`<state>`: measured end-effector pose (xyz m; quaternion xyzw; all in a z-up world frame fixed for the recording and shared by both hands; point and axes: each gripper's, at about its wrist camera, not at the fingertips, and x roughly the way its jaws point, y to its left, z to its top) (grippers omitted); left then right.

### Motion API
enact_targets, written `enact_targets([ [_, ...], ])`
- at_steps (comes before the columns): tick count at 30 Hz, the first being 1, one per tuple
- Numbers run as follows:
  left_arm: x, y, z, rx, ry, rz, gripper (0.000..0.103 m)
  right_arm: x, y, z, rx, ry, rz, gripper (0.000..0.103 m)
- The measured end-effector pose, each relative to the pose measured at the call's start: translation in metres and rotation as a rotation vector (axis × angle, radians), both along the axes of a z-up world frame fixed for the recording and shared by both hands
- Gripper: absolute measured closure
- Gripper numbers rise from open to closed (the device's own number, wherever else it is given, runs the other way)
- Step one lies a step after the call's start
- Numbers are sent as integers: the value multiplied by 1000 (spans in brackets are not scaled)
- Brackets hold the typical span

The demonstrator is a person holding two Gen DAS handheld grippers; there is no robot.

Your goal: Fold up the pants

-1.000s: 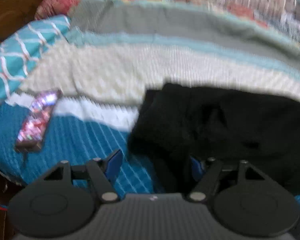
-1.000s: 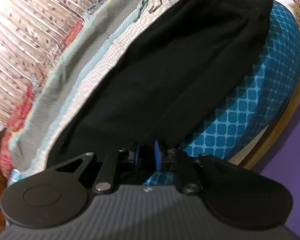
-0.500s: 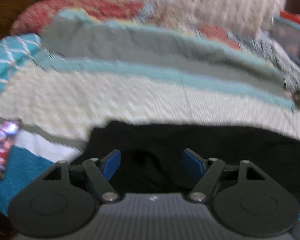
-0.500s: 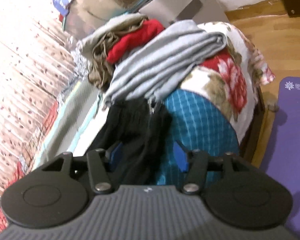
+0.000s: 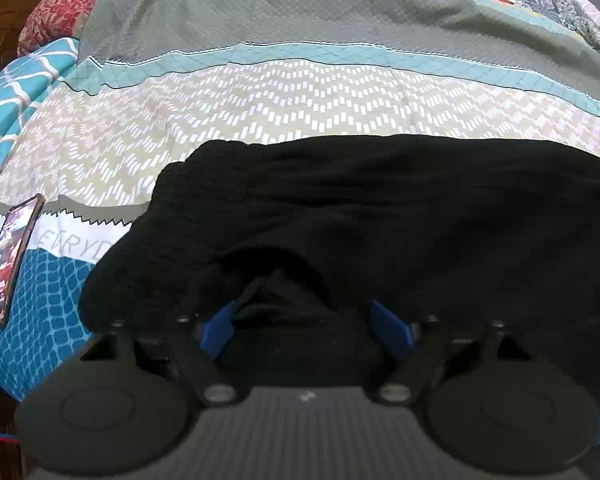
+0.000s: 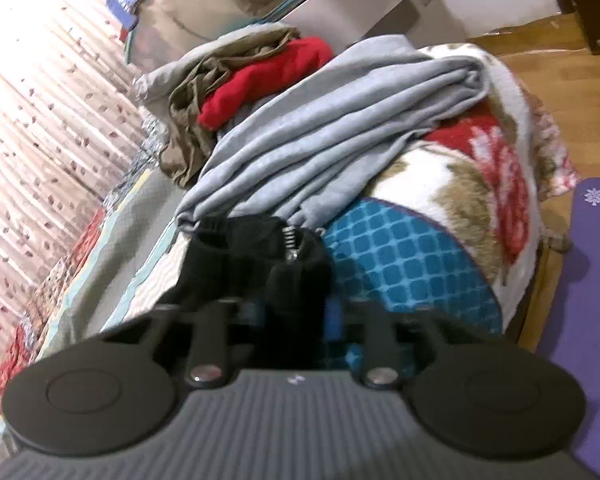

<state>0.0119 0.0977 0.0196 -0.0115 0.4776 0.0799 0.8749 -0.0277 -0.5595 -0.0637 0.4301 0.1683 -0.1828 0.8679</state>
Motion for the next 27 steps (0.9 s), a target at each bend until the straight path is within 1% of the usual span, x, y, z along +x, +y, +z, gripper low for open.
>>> enact_targets([
  [2,0,0,2,-3,-8,17,28,-7,5,11,-7,-39,11,83],
  [4,-3,-2,8,0,-19,24,35,-13,16,29,-36,-74,41,83],
  [5,-5,-2,12,-2,-31,19,42,-15,23,39,-56,-89,62,84],
  [6,-7,-2,18,-7,-49,13,45,-17,32,50,-82,-105,88,84],
  [8,-13,0,34,-44,-96,-3,47,-17,57,73,-144,-134,160,84],
  [10,-17,1,51,-94,-148,-22,47,-12,86,89,-217,-143,231,84],
  [12,-14,-2,66,-155,-178,-66,49,-4,118,100,-274,-151,316,84],
  [14,-8,-9,76,-222,-185,-129,49,5,149,104,-317,-152,395,84],
  [17,14,-33,84,-346,-163,-243,48,25,205,100,-404,-116,539,84],
  [19,28,-60,84,-408,-136,-314,47,38,237,94,-455,-82,626,84],
  [21,42,-91,78,-468,-94,-388,45,50,264,84,-498,-37,695,84],
  [22,49,-106,73,-486,-71,-420,44,54,274,77,-515,-19,719,84],
  [24,56,-144,63,-498,-24,-474,43,63,286,65,-548,19,742,84],
  [26,67,-174,50,-517,39,-510,41,66,289,57,-553,40,754,84],
  [27,71,-184,44,-533,70,-522,39,64,286,56,-549,43,758,84],
])
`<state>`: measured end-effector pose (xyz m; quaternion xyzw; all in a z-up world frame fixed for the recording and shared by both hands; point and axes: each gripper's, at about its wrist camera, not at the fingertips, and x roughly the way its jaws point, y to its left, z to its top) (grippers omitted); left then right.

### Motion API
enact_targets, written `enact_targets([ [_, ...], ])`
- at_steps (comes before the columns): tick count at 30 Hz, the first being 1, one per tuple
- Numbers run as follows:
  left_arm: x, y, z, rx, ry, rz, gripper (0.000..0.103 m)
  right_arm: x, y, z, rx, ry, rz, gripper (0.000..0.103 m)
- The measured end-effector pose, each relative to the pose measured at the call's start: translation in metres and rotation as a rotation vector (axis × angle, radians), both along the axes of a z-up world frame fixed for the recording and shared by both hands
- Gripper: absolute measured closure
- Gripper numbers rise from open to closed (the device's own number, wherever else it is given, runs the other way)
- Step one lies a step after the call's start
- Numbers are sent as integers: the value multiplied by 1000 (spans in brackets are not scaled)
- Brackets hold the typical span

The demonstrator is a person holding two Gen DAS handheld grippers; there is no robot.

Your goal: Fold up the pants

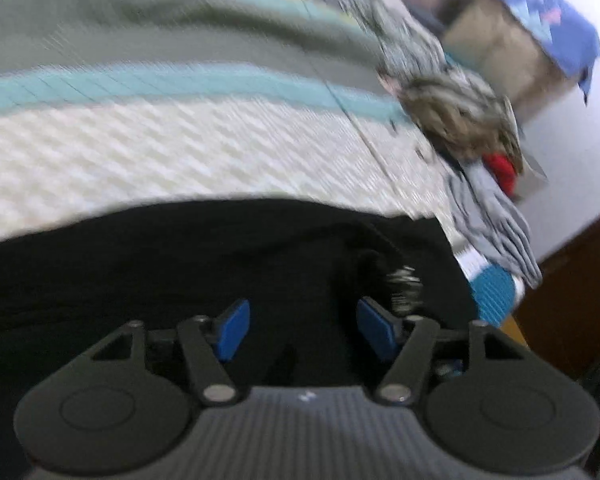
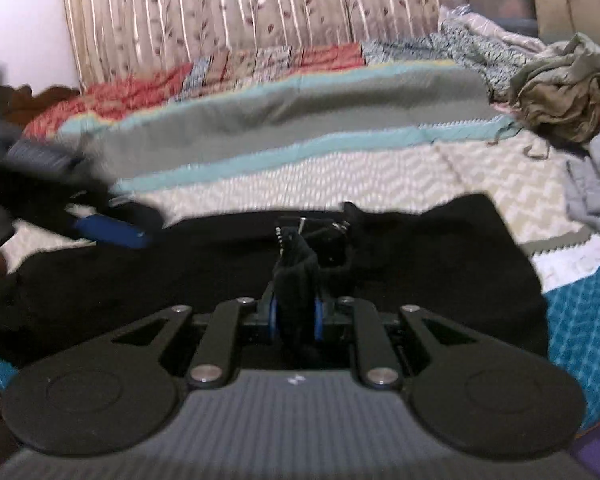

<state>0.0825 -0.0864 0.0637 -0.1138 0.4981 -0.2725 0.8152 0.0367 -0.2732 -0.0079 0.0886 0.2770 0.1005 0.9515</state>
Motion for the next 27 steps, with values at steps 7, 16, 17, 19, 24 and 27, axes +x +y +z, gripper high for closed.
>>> enact_targets([
  [7,25,-51,-25,-107,145,-51,6,1,3,0,-68,-14,38,84],
  [16,19,-58,-21,37,68,-44,87,-14,21,2,-153,-62,114,72],
  [17,17,-51,-20,36,54,-34,87,-17,14,5,-119,-58,117,69],
  [19,10,-37,-16,40,11,-4,87,-22,3,8,-106,-61,107,59],
  [24,5,-21,-19,120,-46,39,83,-32,-24,14,-47,-61,27,57],
  [27,4,-22,-37,269,-73,66,53,-15,-39,-5,-20,64,-63,57],
])
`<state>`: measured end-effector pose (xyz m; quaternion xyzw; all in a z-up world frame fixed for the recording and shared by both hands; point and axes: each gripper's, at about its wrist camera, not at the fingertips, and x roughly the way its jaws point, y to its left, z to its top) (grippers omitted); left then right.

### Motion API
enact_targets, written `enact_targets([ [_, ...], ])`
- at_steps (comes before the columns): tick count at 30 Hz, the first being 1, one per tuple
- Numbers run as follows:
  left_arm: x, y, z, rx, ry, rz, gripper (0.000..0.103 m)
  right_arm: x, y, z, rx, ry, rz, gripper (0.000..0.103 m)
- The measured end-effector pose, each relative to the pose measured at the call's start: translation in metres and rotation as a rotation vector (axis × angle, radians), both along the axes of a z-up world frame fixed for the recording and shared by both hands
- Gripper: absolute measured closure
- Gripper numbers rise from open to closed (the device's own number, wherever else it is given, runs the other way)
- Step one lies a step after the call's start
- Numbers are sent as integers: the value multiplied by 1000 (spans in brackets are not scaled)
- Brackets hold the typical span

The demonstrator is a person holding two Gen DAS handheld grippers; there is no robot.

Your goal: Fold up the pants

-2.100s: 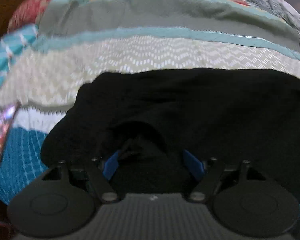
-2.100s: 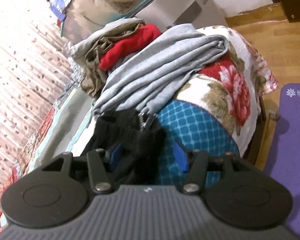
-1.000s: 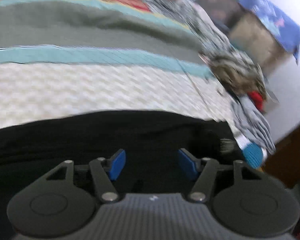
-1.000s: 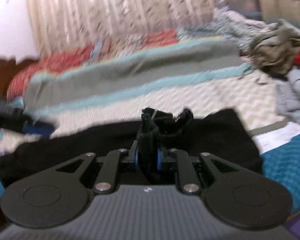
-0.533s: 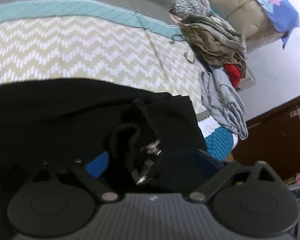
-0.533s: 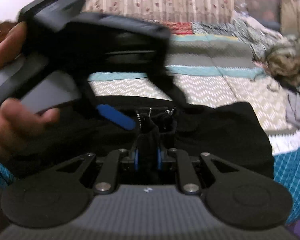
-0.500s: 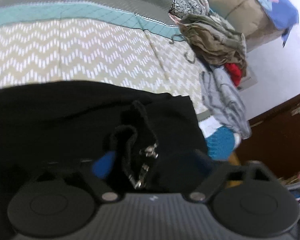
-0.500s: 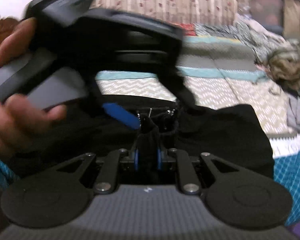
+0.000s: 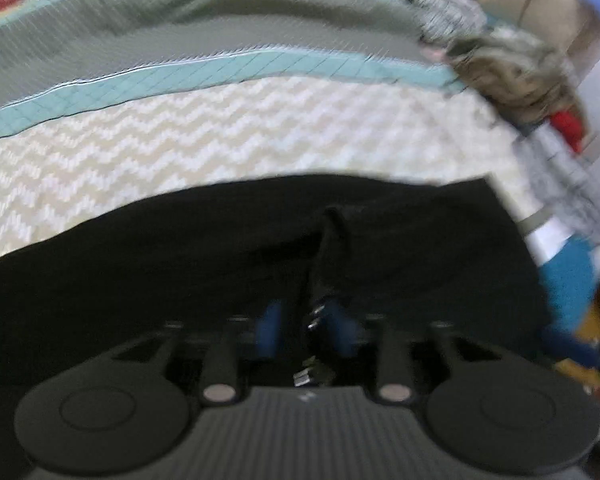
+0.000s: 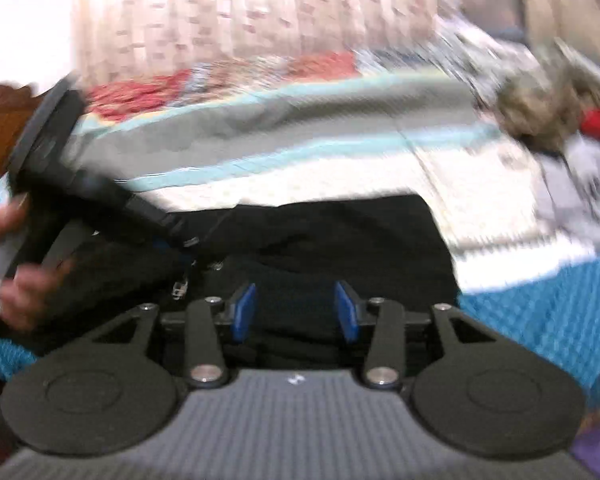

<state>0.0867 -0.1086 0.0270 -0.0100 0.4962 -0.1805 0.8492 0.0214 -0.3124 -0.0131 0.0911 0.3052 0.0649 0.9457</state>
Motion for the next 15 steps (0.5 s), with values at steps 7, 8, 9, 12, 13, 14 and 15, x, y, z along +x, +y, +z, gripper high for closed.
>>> enact_targets([
  [7,-36,70,41,-187,-79,34,55,-8,22,12,-64,-19,55,57],
  [8,-47,90,50,-230,-107,50,54,-10,27,18,-65,-38,67,57],
  [9,-60,112,57,-269,-132,74,53,-7,30,20,-60,-47,77,57],
  [12,-101,179,70,-315,-198,183,50,2,47,24,-2,-36,138,57],
  [13,-113,200,71,-310,-215,230,50,6,53,23,20,-26,161,57],
  [14,-127,222,72,-301,-232,286,48,11,62,22,42,-12,189,57],
  [15,-141,244,73,-291,-246,350,46,18,69,19,60,4,214,57],
])
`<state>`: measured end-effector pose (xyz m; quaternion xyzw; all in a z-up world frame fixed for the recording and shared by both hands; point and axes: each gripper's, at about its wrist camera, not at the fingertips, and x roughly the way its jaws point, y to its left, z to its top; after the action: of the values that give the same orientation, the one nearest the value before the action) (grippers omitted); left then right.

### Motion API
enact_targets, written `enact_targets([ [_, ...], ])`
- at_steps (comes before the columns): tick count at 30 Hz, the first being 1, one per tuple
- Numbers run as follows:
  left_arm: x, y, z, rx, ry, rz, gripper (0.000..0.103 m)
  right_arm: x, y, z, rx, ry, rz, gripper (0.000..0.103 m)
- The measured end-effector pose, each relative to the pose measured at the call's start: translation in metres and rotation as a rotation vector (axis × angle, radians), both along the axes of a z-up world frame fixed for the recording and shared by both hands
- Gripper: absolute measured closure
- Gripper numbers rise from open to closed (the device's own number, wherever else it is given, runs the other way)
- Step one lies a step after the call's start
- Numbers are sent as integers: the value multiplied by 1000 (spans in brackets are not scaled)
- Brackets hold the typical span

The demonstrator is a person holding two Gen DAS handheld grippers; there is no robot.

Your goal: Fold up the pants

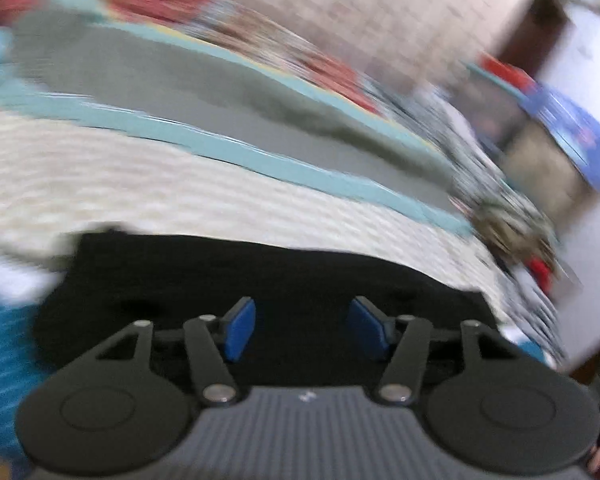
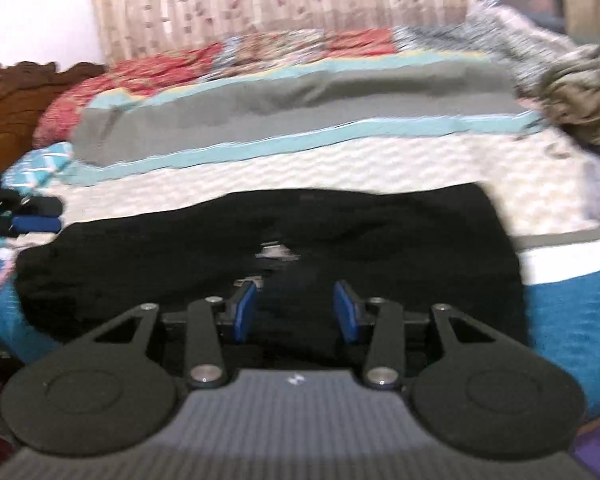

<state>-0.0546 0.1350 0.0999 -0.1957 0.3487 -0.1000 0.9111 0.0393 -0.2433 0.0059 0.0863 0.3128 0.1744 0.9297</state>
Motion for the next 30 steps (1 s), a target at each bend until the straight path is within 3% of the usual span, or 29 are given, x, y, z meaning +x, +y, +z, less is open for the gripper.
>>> enact_targets([
  [4,-51,80,-12,-90,26,240,45,18,39,1,18,50,113,57],
  [7,-66,111,-33,-207,66,331,45,22,73,7,-25,47,202,57],
  [10,-64,124,-54,-331,93,343,40,28,101,13,-62,35,268,58],
  [12,-55,124,-66,-383,105,335,25,33,117,20,-68,21,301,59],
  [14,-42,122,-76,-431,104,316,20,38,135,24,-77,6,344,66],
  [19,-10,113,-91,-425,77,249,8,38,168,29,-135,-14,424,69],
  [20,-8,112,-96,-414,87,242,11,38,171,28,-140,-8,430,69],
  [22,4,107,-109,-388,128,237,41,40,174,27,-146,13,432,69],
  [23,6,106,-115,-363,153,253,67,42,175,26,-148,25,431,69],
  [24,7,106,-120,-354,176,267,78,46,176,25,-146,41,429,69],
  [27,-2,113,-124,-431,154,263,84,56,179,25,-114,83,413,69],
  [30,-5,111,-117,-423,128,254,85,69,177,23,-46,141,383,68],
])
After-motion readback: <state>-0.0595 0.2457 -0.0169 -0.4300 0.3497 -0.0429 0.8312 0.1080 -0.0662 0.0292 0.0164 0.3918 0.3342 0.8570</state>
